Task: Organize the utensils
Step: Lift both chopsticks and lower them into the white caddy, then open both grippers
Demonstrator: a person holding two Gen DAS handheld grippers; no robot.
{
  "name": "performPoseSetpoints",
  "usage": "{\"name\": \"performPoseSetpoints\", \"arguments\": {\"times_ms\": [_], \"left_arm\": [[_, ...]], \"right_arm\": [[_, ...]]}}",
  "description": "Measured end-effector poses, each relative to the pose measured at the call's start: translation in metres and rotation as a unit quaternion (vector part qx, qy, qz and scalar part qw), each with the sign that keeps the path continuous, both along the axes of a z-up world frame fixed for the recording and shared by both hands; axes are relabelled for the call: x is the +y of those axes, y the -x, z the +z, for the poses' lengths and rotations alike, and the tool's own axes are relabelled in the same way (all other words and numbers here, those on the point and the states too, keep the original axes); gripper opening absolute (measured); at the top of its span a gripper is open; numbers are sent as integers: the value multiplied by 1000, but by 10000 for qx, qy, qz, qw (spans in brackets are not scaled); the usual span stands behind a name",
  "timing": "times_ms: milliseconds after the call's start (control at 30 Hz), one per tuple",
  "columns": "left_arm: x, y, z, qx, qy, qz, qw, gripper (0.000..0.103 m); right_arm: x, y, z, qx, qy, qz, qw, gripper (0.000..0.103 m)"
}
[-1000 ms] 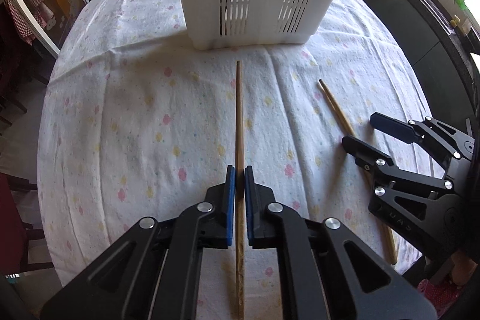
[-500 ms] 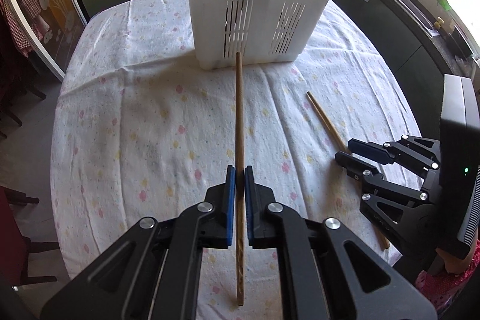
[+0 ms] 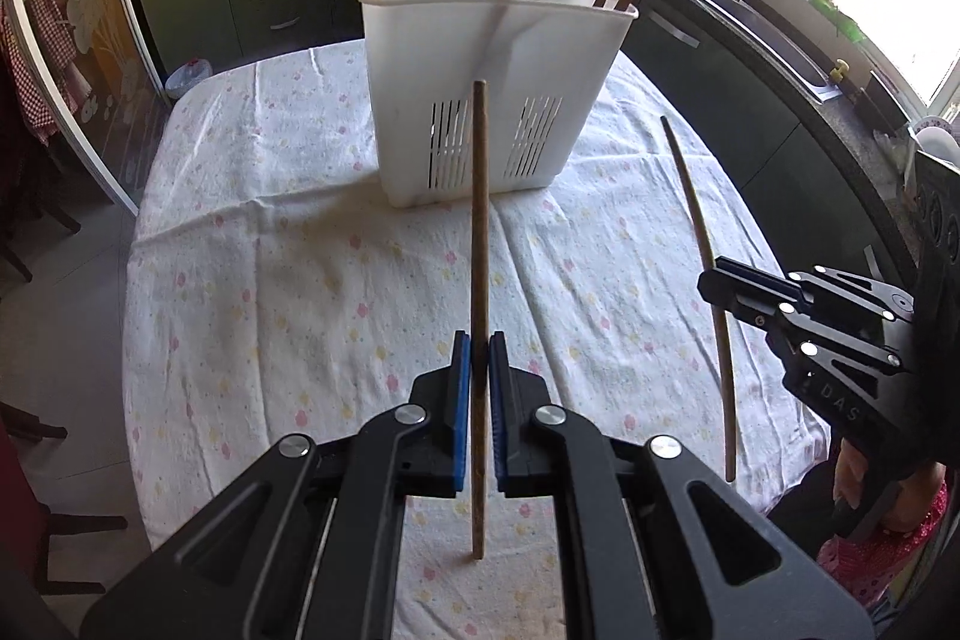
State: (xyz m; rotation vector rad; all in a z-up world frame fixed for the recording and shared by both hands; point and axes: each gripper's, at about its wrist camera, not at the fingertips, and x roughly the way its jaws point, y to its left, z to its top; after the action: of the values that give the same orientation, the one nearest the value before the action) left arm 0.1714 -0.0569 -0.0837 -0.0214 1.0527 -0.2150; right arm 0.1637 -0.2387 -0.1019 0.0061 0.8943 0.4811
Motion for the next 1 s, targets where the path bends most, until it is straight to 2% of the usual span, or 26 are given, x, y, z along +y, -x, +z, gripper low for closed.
{"name": "performPoseSetpoints", "arguments": {"times_ms": [200,500,667,867,1000], "left_arm": [[0,10,27,-321,22,-111,9994,6],[7,16,66,-729,111,-149,9972,6],[11,9,97,-1057,115,-140,9942,6],[12,-5,134,-1453,139,-114,9892,6],[12,-22,153,-1645,153,-54,9862,6]], "right_arm": [[-1,18,39,-437,-317,51,9985,8],[-2,13,90,-933,-713,17,9931,8],[-6,-3,125,-1352,-1172,-198,9837,8],[-4,-28,163,-2009,-1460,-633,9666,8],[1,-49,178,-2422,-1556,-868,9537,8]]}}
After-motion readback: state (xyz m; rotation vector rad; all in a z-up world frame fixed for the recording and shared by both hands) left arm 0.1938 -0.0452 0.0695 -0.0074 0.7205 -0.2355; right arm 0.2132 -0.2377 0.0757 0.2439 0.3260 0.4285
